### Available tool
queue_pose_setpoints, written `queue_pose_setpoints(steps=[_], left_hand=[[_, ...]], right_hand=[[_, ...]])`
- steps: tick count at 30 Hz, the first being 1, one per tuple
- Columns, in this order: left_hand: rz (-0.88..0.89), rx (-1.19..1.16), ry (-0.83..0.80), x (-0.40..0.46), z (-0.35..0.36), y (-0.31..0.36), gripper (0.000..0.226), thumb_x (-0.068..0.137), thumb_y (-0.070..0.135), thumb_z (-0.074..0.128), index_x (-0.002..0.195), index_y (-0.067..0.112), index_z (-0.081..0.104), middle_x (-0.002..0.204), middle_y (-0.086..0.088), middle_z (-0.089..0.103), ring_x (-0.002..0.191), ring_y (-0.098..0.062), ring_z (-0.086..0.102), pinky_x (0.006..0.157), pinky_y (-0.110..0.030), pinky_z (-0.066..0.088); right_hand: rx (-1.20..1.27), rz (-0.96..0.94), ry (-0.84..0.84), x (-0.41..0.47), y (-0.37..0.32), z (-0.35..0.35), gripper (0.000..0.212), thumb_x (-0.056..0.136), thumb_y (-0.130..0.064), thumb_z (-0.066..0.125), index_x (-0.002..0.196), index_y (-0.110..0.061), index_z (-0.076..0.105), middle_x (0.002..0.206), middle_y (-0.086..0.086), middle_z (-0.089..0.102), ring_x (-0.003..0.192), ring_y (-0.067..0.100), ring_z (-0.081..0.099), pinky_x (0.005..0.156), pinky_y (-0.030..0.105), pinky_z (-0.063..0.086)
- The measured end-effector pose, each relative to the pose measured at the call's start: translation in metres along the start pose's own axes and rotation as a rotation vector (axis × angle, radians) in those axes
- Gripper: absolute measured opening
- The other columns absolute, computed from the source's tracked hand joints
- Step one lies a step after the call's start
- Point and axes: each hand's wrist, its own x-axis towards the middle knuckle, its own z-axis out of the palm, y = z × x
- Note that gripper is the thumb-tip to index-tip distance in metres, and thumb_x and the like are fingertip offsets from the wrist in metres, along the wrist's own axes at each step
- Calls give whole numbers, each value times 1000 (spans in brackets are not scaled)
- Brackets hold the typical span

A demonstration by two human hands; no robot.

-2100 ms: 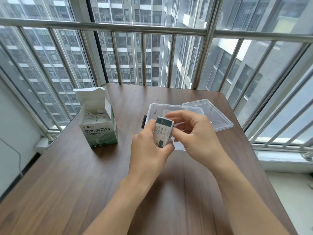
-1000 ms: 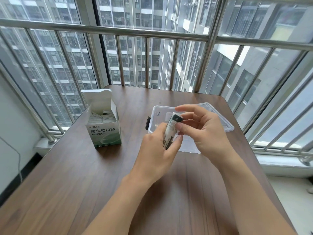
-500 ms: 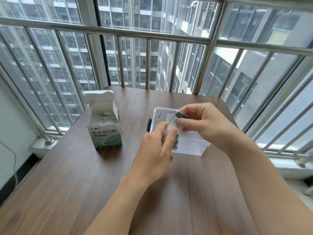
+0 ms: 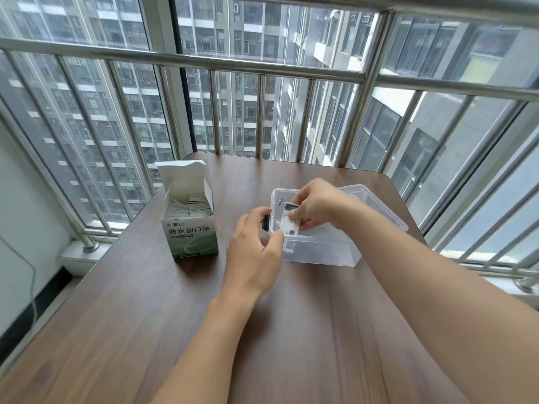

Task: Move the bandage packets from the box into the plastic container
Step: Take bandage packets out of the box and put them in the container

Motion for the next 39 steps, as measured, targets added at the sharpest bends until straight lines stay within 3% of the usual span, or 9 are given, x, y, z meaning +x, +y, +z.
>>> queue_pose_setpoints(steps=[5,9,16,23,27,31,33,36,39], left_hand=[[11,-12,2,-1,2,2,47,77,35,55,123,43,53,113,12,56,91,-17,66,89,-44,54],[-3,-2,0,-1,3,1,46,77,35,55,123,40,55,114,13,56,93,-19,66,89,-45,54],[3,3,9,-2,6,-1,44,77,38,54,121,38,55,115,14,57,99,-21,65,90,-46,54],[8,-4,22,0,8,-4,46,77,42,54,122,35,55,118,13,59,96,-17,65,89,-46,54],[16,-5,115,-2,5,-3,39,80,39,55,118,29,59,111,12,62,72,-2,61,81,-39,54],[97,-48,438,-3,-19,20,6,86,22,62,91,24,64,81,10,67,63,-6,61,61,-19,46],[154,-88,611,2,-43,29,9,83,12,64,87,20,63,75,6,65,67,-9,61,60,-15,44],[158,-101,780,14,-83,16,23,75,12,63,96,20,58,92,-1,61,86,-18,58,76,-32,51],[-68,-113,650,28,-106,-16,37,80,25,67,115,27,53,118,5,57,113,-15,53,103,-36,44]], right_hand=[[-159,3,-11,0,4,14,19,84,-1,78,98,-6,68,77,14,70,69,26,70,78,37,63],[-245,-54,50,1,13,19,30,77,-11,85,104,-7,74,96,11,76,86,24,75,87,38,60],[-473,-126,130,-5,8,21,38,76,-26,86,103,-4,72,102,11,73,91,25,68,81,31,55],[-404,-73,11,-14,3,5,31,82,-21,81,102,2,74,89,15,78,91,29,75,88,44,59],[-163,-72,48,-23,2,-5,23,85,-9,78,104,3,71,93,22,76,82,33,76,79,44,63],[24,-427,204,-47,-25,1,13,88,-13,76,99,-5,76,81,6,75,69,18,74,61,31,63],[53,-631,194,-63,-46,13,9,88,-16,76,95,-12,79,73,-9,73,62,8,68,55,29,61],[-96,-794,90,-75,-72,38,12,92,-17,70,99,-23,78,72,-28,67,60,0,62,59,14,52],[-463,-886,56,-65,-93,59,23,96,-19,64,115,-27,74,112,-16,70,83,-4,60,79,16,44]])
